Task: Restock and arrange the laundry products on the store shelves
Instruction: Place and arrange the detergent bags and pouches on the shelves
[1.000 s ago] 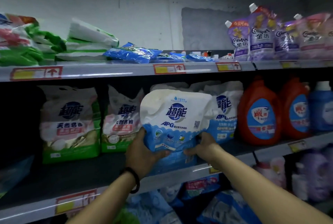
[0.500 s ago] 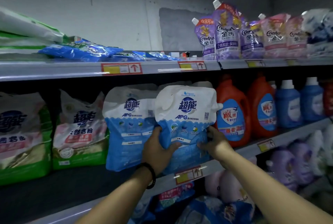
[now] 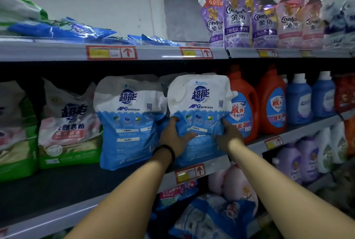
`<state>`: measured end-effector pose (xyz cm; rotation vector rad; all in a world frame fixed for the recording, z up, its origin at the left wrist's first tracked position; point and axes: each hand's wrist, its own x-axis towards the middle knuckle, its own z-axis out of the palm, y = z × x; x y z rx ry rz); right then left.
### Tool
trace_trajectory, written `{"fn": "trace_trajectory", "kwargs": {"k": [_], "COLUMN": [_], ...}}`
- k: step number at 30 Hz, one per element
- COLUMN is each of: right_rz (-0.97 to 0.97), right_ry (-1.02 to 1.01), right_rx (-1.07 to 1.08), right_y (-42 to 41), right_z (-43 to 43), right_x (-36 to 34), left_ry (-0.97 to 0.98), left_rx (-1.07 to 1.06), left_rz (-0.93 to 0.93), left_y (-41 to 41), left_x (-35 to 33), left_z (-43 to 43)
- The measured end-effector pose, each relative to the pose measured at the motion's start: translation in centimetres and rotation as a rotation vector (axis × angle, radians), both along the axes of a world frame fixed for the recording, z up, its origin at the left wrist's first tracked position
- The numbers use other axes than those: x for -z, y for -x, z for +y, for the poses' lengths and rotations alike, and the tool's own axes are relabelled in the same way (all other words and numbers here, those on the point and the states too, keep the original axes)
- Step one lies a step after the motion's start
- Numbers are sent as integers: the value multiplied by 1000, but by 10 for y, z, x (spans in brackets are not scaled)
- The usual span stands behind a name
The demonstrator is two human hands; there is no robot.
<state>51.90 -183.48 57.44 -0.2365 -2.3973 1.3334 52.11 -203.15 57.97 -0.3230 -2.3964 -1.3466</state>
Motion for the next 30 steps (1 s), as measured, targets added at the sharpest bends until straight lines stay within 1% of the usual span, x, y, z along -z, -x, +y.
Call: {"fn": "trace_trajectory", "kwargs": {"k": [3,5,9,12,14,16,21,24,27,30], "right_rz": [-54,-62,-32,-58,-60,-47,1,-3,34,31], "right_ry": [-70,-88,-144,-122,-122,-136,-213,-288,-336,-281], "right_rx": [46,44,-5,-39,-61,-98,-208,-323,-439,-552], "right_y": [-30,-44,-66,-81,-83,-86,-100,-113,-124,-139], "right_z": [-21,-34,-53,-71,-87,-107,-172,-217,-261,-301], "right_x": [1,11,16,11,8,5,-4,-1,5,19], "left_ry": [-11,22,210,341,395,427,469,502,450,403], "left_rx": [-44,-57,-83,-129,-130,-127,-138,-219,-284,-250], "left_rz": [-36,-76,-165,-92,-50,-60,-71,-103,-49,-46], "left_y": [-12,-20,-37,-58,-71,-83,-111,-129,-152,-187], "left_x": [-7,-10,-8,3,10,12,8,12,19,31], "left_z": [7,8,-21,-57,-82,-107,-183,-231,-265,-284]}}
